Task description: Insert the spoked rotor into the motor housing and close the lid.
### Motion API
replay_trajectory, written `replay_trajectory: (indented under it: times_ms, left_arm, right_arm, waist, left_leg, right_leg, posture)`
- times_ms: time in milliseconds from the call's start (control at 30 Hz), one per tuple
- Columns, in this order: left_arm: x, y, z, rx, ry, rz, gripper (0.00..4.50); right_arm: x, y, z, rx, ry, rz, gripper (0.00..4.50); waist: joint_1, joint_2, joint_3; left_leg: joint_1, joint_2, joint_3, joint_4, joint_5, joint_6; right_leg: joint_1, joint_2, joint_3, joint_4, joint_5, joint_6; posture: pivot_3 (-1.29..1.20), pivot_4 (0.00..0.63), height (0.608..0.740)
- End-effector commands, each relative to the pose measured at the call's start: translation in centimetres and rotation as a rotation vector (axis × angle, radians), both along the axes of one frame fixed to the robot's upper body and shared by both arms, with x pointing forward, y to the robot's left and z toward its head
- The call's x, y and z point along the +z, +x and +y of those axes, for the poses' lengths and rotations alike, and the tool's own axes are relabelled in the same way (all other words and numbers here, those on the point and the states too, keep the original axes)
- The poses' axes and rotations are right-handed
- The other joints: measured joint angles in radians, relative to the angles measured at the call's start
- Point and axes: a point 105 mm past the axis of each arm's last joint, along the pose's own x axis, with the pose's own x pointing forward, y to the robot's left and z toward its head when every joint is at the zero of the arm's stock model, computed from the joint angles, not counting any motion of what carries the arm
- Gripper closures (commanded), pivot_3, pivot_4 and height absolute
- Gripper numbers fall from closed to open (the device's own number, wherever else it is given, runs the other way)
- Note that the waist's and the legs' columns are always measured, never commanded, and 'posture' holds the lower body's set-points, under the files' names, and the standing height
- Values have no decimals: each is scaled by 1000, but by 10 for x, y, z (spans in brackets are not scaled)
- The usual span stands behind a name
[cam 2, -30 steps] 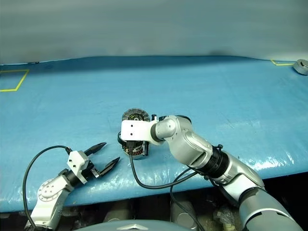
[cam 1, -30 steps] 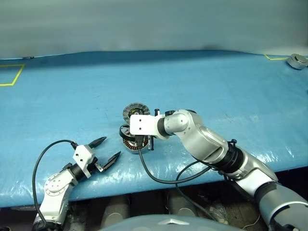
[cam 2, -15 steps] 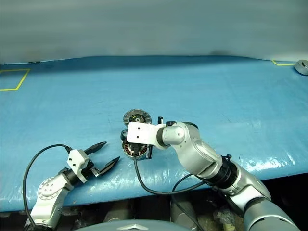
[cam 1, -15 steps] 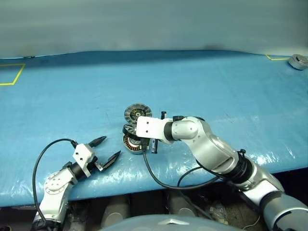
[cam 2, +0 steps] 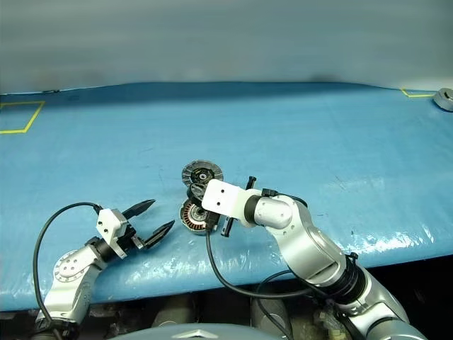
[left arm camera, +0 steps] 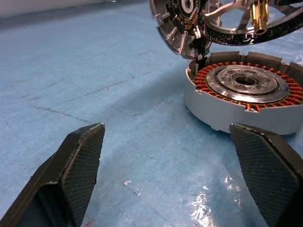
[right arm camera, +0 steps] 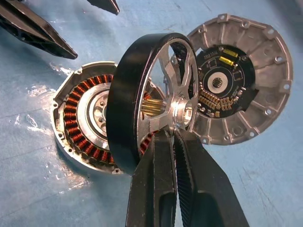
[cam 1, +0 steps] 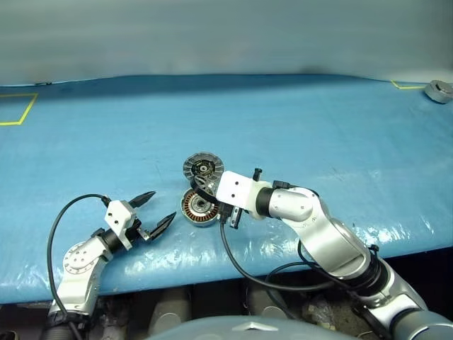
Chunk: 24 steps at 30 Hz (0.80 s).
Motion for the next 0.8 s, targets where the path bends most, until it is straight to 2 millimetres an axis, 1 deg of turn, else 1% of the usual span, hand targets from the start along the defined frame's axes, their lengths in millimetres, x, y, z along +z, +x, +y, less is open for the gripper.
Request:
replay_trajectory:
  times_ms: [33, 133, 300, 600, 800]
  left_arm:
    - [13, 2, -1, -24, 9, -40, 0]
    - [14, 3, -1, -33, 20, -38, 0]
    - [16, 4, 0, -41, 26, -36, 0]
    - [16, 3, -4, -86, 27, -16, 0]
    - [18, 5, -5, -114, 32, -15, 0]
  right_arm:
    - [16, 9, -3, -50, 42, -165, 4463]
    - [11, 8, 0, -46, 52, -194, 4463]
    - [12, 6, 3, -47, 98, -199, 4463]
    - [3, 0, 5, -22, 76, -180, 4463]
    - [-19, 4, 0, -33, 27, -166, 4463]
  waist:
    - [0, 0, 0]
    - [-1, 0, 0]
    - [0, 0, 0]
    - [0, 0, 0]
    - [0, 0, 0]
  left_leg:
    - [0, 0, 0, 0, 0, 0]
    - [0, 0, 0, 0, 0, 0]
    - [0, 0, 0, 0, 0, 0]
    - [0, 0, 0, 0, 0, 0]
    - [0, 0, 0, 0, 0, 0]
  right_leg:
    - [0, 0, 0, 0, 0, 0]
    - [0, 0, 0, 0, 0, 0]
    - [0, 0, 0, 0, 0, 0]
    - [0, 0, 0, 0, 0, 0]
    - [0, 0, 0, 0, 0, 0]
  posture:
    - [0, 150, 740]
    - [0, 150, 740]
    - [0, 150, 740]
    - [0, 150, 740]
    - [0, 150, 740]
